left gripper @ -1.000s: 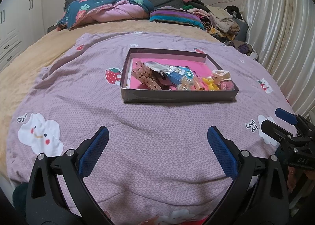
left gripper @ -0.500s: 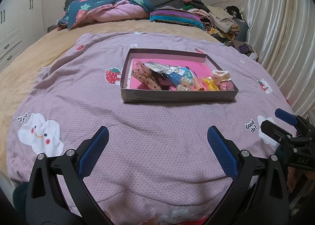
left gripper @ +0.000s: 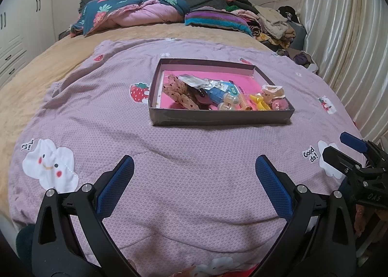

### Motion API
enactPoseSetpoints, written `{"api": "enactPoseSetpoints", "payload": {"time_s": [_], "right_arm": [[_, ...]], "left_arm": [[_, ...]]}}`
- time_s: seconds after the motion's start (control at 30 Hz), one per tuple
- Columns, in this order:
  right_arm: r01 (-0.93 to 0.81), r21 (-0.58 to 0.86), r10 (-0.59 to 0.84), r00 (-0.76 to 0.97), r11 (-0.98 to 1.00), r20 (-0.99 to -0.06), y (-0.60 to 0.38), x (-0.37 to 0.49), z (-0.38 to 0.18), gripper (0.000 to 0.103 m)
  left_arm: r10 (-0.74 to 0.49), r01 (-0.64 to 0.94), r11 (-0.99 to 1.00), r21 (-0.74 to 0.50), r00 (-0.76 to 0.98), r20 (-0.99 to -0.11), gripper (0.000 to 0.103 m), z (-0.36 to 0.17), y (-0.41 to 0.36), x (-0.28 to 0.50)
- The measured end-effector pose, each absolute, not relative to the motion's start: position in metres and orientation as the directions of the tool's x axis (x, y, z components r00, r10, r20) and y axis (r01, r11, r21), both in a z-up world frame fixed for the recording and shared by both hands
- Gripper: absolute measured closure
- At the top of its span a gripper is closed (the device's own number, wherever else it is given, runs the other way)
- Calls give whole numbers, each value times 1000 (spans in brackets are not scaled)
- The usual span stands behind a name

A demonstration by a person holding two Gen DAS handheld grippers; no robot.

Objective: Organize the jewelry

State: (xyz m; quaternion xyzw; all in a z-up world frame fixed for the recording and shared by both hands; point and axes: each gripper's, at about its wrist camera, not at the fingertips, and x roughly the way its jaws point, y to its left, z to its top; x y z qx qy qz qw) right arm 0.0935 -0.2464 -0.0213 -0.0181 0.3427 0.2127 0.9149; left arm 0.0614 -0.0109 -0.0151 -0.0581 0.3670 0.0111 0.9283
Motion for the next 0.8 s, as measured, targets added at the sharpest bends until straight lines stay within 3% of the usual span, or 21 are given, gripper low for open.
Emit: {"api": "enactPoseSetpoints", "payload": {"time_s": [0.8], "right_arm": [[-360, 113, 346, 691, 926, -634, -251, 102, -24, 4]], "left_arm": [[7, -114, 989, -99, 692, -722, 9, -27, -2, 71]]}}
